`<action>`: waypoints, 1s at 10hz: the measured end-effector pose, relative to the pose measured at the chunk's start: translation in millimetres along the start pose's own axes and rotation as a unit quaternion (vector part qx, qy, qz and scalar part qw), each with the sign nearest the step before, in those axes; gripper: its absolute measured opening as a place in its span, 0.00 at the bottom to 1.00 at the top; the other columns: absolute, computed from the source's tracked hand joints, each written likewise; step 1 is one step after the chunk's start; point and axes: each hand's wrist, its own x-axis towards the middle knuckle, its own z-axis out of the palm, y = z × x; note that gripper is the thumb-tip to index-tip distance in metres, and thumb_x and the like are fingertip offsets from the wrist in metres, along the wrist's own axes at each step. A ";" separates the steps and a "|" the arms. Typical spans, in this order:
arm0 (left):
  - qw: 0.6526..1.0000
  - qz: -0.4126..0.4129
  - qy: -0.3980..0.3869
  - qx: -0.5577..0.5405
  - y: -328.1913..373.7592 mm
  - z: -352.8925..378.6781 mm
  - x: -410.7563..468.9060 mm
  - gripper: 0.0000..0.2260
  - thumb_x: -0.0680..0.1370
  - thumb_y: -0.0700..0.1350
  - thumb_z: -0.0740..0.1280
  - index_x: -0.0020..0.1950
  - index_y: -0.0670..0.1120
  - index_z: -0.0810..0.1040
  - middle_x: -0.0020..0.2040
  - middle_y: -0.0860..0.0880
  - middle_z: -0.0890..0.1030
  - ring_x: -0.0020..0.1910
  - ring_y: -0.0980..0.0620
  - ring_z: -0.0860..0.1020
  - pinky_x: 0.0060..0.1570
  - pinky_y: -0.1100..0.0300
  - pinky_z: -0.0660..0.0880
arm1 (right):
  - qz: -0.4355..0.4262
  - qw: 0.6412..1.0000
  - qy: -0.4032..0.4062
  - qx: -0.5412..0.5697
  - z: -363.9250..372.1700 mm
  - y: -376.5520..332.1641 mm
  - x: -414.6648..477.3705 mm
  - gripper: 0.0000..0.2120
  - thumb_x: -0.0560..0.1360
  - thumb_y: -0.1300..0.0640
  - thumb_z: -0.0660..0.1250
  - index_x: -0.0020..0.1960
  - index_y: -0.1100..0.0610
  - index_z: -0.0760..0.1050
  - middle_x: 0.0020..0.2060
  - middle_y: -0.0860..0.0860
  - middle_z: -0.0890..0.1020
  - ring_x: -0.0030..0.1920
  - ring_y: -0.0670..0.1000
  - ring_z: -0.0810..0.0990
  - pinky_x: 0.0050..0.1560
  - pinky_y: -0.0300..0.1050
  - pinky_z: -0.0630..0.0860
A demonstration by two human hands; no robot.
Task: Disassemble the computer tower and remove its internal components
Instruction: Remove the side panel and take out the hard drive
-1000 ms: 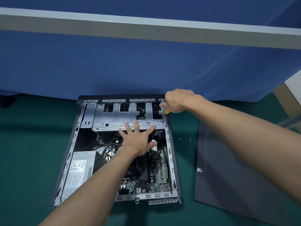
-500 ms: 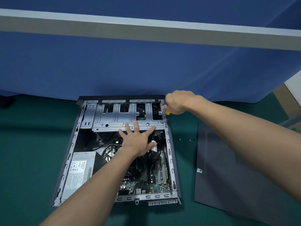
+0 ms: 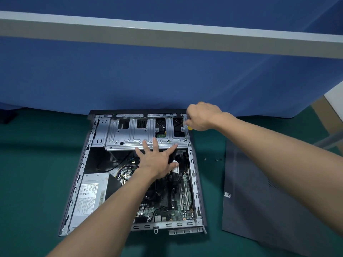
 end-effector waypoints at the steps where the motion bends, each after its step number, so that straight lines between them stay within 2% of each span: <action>1: 1.000 0.000 -0.002 -0.001 -0.1 -0.5 -0.1 0.31 0.77 0.69 0.52 0.75 0.67 0.40 0.77 0.37 0.37 0.73 0.27 0.38 0.68 0.28 0.42 | -0.026 0.996 -0.028 0.075 -1.4 2.2 0.8 0.03 0.75 0.57 0.64 0.44 0.50 0.73 0.42 0.49 0.76 0.49 0.56 0.75 0.41 0.46 0.69; 2: 1.000 0.001 -0.002 0.001 0.3 -0.3 -0.1 0.31 0.77 0.69 0.52 0.75 0.67 0.40 0.77 0.37 0.37 0.73 0.27 0.38 0.68 0.28 0.42 | -0.018 0.998 -0.037 0.057 -0.6 2.7 1.7 0.04 0.76 0.51 0.64 0.45 0.50 0.71 0.43 0.48 0.76 0.48 0.55 0.75 0.40 0.46 0.68; 3: 1.000 -0.001 -0.004 0.002 -0.1 -0.5 -0.4 0.31 0.77 0.69 0.52 0.75 0.67 0.39 0.77 0.37 0.37 0.73 0.27 0.38 0.68 0.27 0.42 | 0.030 0.999 -0.014 -0.022 -0.2 2.2 3.7 0.23 0.77 0.35 0.54 0.36 0.53 0.66 0.34 0.48 0.71 0.41 0.55 0.72 0.42 0.48 0.67; 4: 1.000 0.001 -0.004 0.001 0.1 -0.9 -0.3 0.31 0.77 0.69 0.52 0.75 0.67 0.39 0.77 0.37 0.37 0.73 0.27 0.38 0.68 0.27 0.42 | 0.003 1.000 -0.001 -0.009 0.1 0.8 3.6 0.19 0.79 0.44 0.58 0.35 0.54 0.66 0.34 0.50 0.71 0.42 0.57 0.73 0.41 0.48 0.69; 5: 1.000 0.001 -0.002 0.002 0.1 -1.0 -0.4 0.31 0.77 0.69 0.52 0.75 0.67 0.39 0.77 0.37 0.38 0.73 0.27 0.38 0.68 0.27 0.42 | -0.036 0.999 -0.022 0.035 -2.3 1.5 2.6 0.05 0.76 0.55 0.63 0.41 0.50 0.72 0.44 0.51 0.78 0.48 0.57 0.75 0.40 0.46 0.69; 6: 1.000 0.002 0.000 0.000 -0.3 -0.2 -0.2 0.31 0.77 0.69 0.52 0.75 0.67 0.39 0.77 0.37 0.38 0.73 0.27 0.38 0.68 0.27 0.42 | -0.039 0.998 -0.040 0.041 -2.6 2.3 3.0 0.03 0.74 0.54 0.64 0.45 0.47 0.72 0.47 0.49 0.78 0.48 0.55 0.74 0.38 0.45 0.66; 7: 1.000 0.002 0.002 0.003 -0.5 0.9 0.2 0.31 0.77 0.69 0.52 0.75 0.67 0.39 0.77 0.37 0.37 0.73 0.27 0.38 0.68 0.27 0.42 | 0.008 0.999 -0.001 -0.045 2.2 2.0 4.0 0.22 0.76 0.34 0.58 0.41 0.53 0.69 0.37 0.49 0.73 0.42 0.55 0.72 0.40 0.48 0.67; 8: 1.000 0.001 0.002 0.003 -0.7 1.6 1.3 0.31 0.77 0.69 0.52 0.75 0.67 0.39 0.77 0.37 0.37 0.73 0.27 0.38 0.67 0.27 0.41 | 0.008 0.997 0.049 -0.054 5.6 -0.3 4.1 0.21 0.79 0.39 0.55 0.35 0.53 0.65 0.36 0.51 0.73 0.40 0.57 0.72 0.41 0.48 0.67; 9: 1.000 0.001 0.002 0.002 -0.8 2.6 2.3 0.31 0.77 0.69 0.52 0.75 0.68 0.39 0.77 0.37 0.37 0.73 0.27 0.38 0.67 0.27 0.41 | -0.029 0.999 0.006 0.020 2.7 -0.6 2.9 0.07 0.77 0.50 0.64 0.44 0.53 0.72 0.46 0.53 0.77 0.47 0.58 0.75 0.40 0.47 0.68; 10: 1.000 0.001 0.003 0.003 -1.2 3.2 2.7 0.31 0.77 0.69 0.51 0.75 0.68 0.39 0.77 0.37 0.37 0.73 0.27 0.38 0.67 0.27 0.41 | -0.030 0.998 -0.030 0.037 -1.4 -2.7 2.6 0.04 0.74 0.53 0.63 0.48 0.51 0.72 0.48 0.51 0.77 0.48 0.56 0.74 0.40 0.47 0.67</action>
